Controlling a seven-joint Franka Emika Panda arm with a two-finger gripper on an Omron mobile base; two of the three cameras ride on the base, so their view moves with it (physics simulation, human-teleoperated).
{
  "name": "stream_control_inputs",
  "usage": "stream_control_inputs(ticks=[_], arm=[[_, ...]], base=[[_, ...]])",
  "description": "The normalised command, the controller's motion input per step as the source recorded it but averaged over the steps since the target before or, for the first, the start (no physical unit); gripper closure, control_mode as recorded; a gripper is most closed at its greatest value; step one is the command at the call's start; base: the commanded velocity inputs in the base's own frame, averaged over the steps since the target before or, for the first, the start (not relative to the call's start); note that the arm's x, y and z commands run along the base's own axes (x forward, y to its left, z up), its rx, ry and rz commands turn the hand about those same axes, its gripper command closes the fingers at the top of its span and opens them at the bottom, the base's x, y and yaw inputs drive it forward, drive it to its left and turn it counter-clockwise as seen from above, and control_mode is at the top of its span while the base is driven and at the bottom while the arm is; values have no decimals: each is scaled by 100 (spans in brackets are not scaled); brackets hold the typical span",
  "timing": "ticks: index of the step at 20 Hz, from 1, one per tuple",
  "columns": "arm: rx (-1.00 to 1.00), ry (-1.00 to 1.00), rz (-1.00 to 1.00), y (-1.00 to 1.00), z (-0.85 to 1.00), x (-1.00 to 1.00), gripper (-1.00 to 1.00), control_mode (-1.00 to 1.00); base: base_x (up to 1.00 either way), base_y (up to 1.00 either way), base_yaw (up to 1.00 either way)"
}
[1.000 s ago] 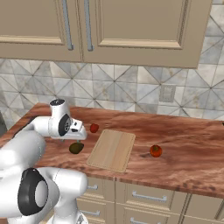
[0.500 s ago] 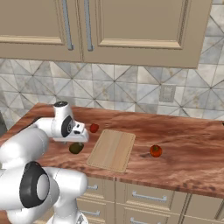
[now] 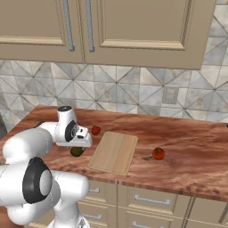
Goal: Place the avocado, onion, tomato, and bell pepper on the cutting board.
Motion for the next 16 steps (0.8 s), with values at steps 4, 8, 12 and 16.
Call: stream_control_inputs(ticks=[4,8,12,16], arm=[[0,2,0,0,-13,10,-100,-100],[0,0,0,0,-14,6,-100,-100],[0,0,0,0,-14,2,-100,-100],[0,0,0,0,-16,0,100,-100]], base=[[0,0,0],[0,0,0],[0,0,0],[0,0,0]])
